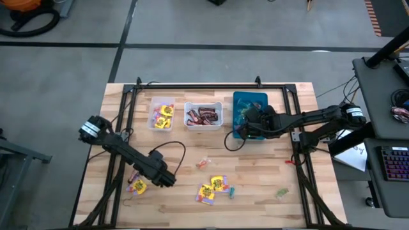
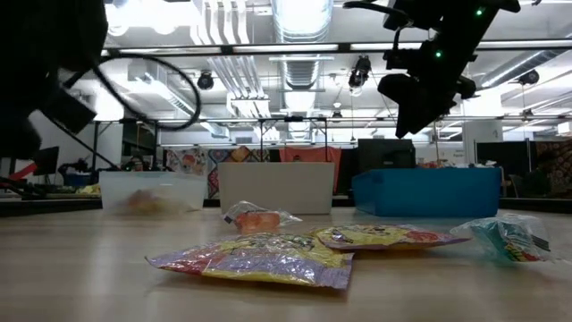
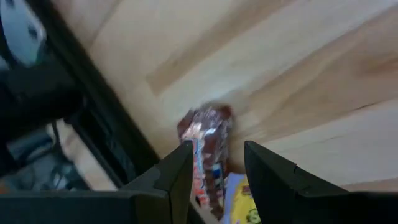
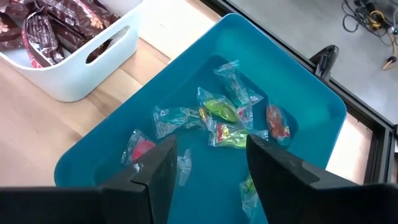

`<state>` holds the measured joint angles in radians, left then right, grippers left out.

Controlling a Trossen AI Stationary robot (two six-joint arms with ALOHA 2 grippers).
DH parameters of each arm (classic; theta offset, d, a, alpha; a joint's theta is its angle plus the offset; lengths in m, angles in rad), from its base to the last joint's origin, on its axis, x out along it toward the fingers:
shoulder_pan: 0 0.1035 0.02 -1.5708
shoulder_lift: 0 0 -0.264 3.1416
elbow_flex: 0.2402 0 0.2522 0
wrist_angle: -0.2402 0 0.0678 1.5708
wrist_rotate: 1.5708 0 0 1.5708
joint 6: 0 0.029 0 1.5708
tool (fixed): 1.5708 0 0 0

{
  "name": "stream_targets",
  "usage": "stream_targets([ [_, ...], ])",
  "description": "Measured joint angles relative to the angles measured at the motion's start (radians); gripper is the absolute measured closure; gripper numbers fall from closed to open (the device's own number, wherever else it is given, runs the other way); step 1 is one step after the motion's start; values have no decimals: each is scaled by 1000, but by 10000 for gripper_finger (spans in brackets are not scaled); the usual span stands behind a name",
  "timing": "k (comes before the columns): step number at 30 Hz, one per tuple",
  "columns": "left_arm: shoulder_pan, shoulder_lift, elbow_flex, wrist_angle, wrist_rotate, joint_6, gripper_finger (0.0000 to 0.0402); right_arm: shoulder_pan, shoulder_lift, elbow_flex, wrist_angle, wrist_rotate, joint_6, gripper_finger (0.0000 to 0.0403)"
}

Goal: Sort candy
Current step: Put the brown chocolate into the white bin

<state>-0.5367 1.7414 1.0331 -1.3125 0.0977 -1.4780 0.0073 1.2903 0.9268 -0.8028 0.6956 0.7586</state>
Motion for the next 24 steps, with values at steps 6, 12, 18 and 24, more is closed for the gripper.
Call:
stream_targets([
  [6,-7,30,-46,30,32,-5,274,4,0,0,0,0,0,218],
  [12,-8,33,-65,39,51,-18,274,4,0,0,0,-1,0,218],
  [18,-12,33,-99,130,80,-24,274,4,0,0,0,-17,0,218],
  [24,-12,27,-142,190,81,-27,274,4,0,0,0,-19,0,218],
])
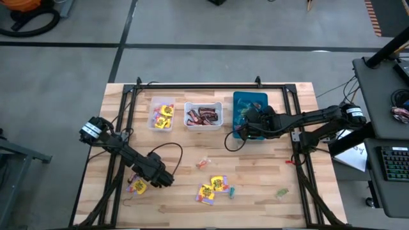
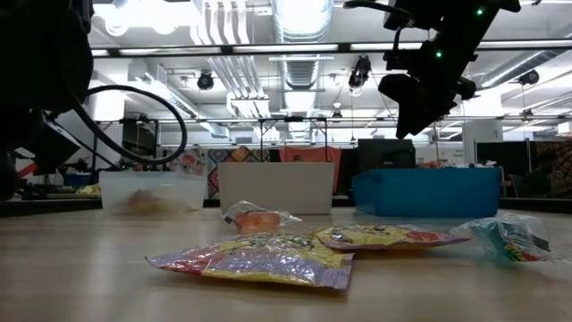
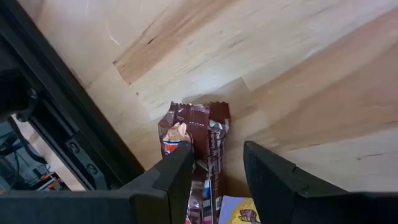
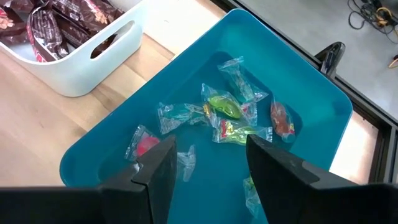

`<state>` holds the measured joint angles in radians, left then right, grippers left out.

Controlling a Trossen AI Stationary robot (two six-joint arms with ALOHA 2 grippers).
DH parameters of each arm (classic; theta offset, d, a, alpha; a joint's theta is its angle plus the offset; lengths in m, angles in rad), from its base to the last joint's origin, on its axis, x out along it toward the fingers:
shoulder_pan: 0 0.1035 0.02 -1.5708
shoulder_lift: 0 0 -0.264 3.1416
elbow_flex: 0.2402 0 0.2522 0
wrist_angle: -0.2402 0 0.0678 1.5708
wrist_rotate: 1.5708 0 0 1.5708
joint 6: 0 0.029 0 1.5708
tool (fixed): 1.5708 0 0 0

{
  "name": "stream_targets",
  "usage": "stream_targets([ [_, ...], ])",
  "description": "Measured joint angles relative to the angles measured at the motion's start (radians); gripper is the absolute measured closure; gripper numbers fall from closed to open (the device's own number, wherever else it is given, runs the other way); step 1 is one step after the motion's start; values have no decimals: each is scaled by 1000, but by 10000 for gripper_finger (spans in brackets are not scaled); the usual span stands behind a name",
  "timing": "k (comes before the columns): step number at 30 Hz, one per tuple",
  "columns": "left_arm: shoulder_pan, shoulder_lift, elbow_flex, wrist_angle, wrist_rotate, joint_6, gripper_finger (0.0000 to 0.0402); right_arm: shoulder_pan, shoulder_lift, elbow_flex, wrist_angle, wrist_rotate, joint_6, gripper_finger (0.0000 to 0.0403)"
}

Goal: Sort candy
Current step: Put the brown chocolate into the white bin

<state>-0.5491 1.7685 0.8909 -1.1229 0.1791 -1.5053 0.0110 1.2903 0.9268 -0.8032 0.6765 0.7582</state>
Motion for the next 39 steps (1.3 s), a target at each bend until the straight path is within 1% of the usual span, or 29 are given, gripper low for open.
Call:
stream_targets([
  [3,-1,1,-2,-12,-5,0,280,0,0,0,0,-2,0,218],
  [6,-1,3,-6,-29,-20,2,296,0,0,0,0,-4,0,218],
  [9,-3,6,-12,-49,-63,3,323,0,0,0,0,-4,-1,218],
  [15,-4,5,-10,-60,-90,5,388,0,0,0,-1,-4,-2,219],
  [16,-5,3,-10,-60,-92,9,394,0,0,0,-2,-4,-2,220],
  [20,-4,-1,-8,-58,-99,28,399,1,0,0,-3,-5,-2,220],
  [22,-5,-3,6,-56,-124,43,400,4,0,0,-3,-4,-2,220],
  [25,-6,-15,55,-45,-209,71,401,12,0,0,-5,-5,-3,222],
  [29,-6,-41,154,-46,-374,134,401,27,0,0,-5,-5,-3,226],
  [32,-6,-63,235,-34,-515,216,401,40,0,0,-5,-5,-2,227],
  [35,-6,-92,314,24,-650,365,401,56,0,0,-4,-5,-3,226],
  [37,-4,-112,361,97,-729,502,401,66,-3,0,-5,-5,-5,225],
  [39,2,-130,402,160,-782,656,401,76,-12,0,-5,-4,-13,226],
])
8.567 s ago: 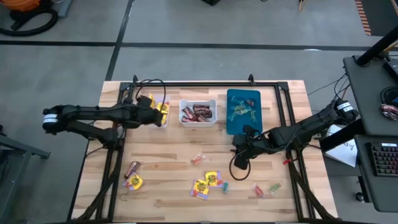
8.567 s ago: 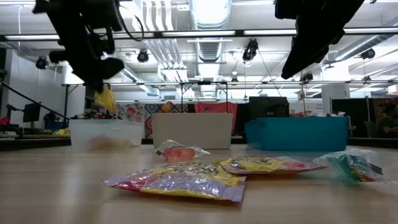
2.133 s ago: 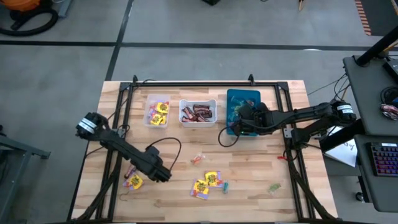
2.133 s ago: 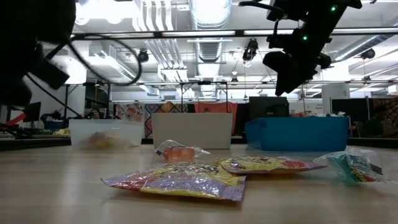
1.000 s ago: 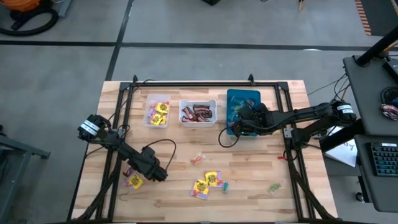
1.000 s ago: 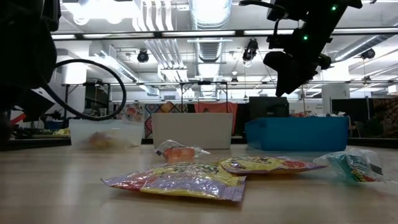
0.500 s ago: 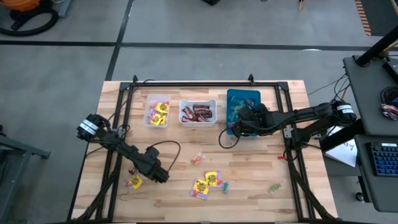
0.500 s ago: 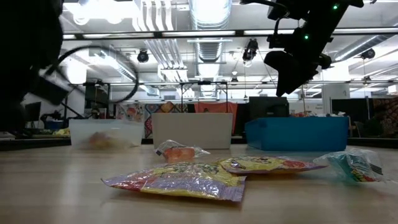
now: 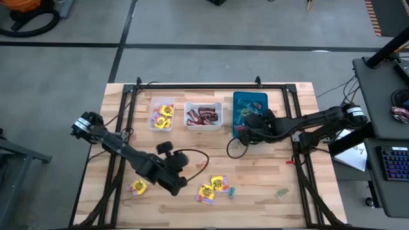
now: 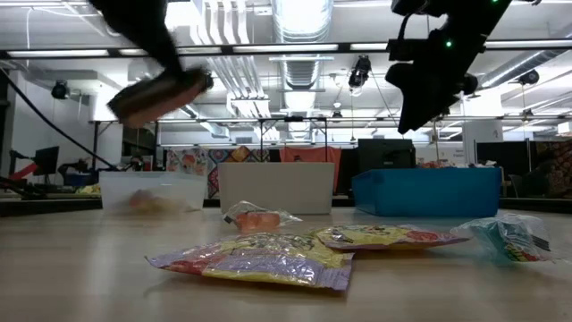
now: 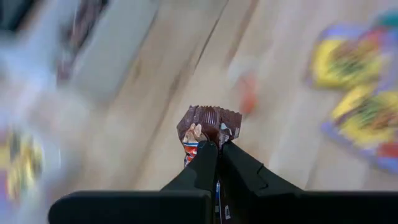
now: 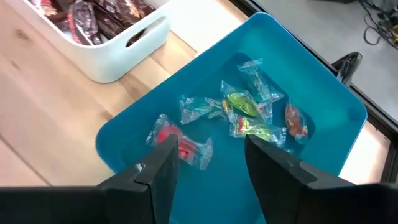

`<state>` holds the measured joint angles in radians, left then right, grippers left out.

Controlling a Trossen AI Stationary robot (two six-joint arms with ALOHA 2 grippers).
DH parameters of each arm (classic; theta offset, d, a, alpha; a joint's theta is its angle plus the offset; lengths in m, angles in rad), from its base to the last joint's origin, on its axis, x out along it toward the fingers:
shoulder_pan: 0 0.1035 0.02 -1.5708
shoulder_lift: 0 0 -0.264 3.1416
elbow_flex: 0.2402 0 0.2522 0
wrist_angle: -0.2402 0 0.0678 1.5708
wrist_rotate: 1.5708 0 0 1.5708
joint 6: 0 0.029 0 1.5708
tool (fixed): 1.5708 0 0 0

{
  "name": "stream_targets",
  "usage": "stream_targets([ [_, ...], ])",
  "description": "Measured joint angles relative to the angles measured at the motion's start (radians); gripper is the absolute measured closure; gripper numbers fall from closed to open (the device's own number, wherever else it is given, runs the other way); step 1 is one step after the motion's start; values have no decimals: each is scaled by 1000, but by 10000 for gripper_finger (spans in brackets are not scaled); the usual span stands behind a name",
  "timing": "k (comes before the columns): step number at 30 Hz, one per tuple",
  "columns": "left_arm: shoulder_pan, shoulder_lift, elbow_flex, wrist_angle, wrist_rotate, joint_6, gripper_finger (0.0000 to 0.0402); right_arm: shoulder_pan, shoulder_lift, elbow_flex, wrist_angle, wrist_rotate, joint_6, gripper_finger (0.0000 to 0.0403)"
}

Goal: Sort candy
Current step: Put the brown chocolate into the white bin

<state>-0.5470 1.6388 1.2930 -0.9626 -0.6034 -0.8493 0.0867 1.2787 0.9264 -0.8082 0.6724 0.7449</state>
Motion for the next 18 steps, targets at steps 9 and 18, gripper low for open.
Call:
stream_targets([
  [9,128,-52,51,244,-115,575,401,63,-89,0,2,2,-14,238],
  [18,453,-39,-10,303,-6,819,401,168,-142,0,20,0,-13,241],
])
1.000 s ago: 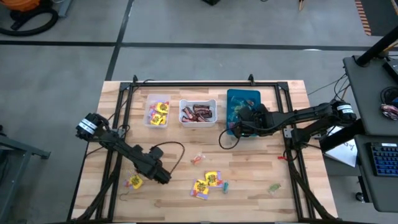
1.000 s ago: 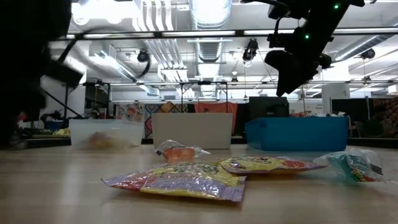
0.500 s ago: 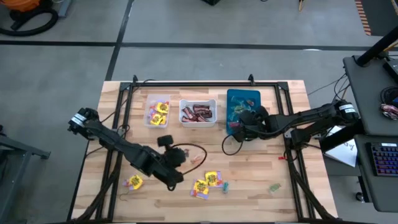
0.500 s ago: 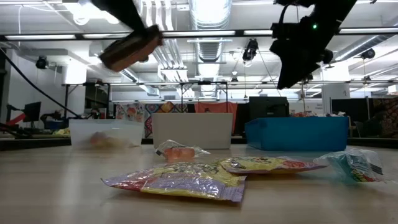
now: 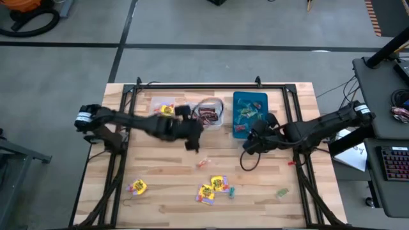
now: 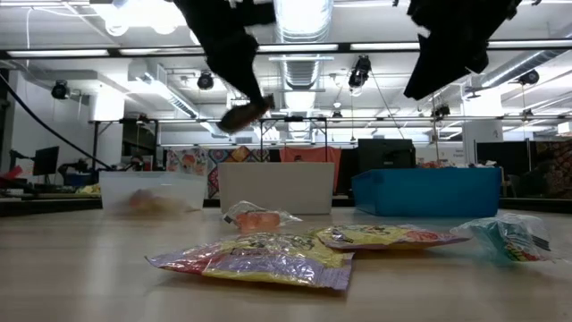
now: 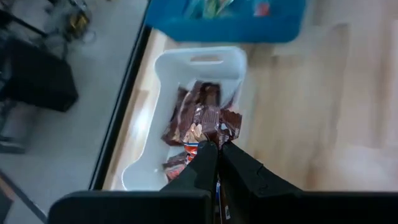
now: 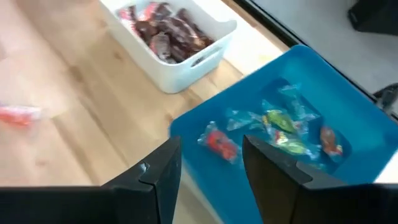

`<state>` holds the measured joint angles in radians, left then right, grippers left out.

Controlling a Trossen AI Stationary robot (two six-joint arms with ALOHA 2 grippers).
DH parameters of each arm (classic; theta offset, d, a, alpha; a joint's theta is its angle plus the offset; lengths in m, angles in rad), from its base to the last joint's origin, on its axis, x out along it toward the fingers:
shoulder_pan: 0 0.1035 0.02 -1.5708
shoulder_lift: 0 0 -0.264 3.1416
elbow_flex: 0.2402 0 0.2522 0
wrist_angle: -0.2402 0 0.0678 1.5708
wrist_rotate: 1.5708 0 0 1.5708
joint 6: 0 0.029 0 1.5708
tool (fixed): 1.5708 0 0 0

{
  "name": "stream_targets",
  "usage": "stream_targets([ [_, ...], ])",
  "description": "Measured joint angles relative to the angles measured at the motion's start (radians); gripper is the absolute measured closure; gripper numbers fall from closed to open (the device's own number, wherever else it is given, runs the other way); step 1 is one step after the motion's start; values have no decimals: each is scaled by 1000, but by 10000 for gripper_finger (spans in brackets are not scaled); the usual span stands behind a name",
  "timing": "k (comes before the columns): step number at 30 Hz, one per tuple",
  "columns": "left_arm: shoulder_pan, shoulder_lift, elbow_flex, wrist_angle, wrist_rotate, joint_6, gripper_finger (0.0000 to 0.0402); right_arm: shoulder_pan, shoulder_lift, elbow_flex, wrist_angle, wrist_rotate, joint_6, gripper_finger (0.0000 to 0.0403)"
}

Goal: Sort candy
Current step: Put the brown chocolate into the white bin

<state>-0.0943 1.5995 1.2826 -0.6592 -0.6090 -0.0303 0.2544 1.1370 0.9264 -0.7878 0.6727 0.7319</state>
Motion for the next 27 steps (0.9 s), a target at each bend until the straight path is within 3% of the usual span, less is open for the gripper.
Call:
stream_targets([
  [5,182,3,-50,87,77,103,401,53,0,0,29,0,0,243],
  [11,299,9,-62,108,186,166,401,93,1,0,46,0,18,242],
  [14,319,10,-61,123,238,177,401,99,2,0,46,0,27,245],
  [23,323,16,-59,170,236,171,400,99,3,0,47,0,27,247],
  [27,323,21,-60,169,236,164,381,99,3,0,52,0,27,246],
])
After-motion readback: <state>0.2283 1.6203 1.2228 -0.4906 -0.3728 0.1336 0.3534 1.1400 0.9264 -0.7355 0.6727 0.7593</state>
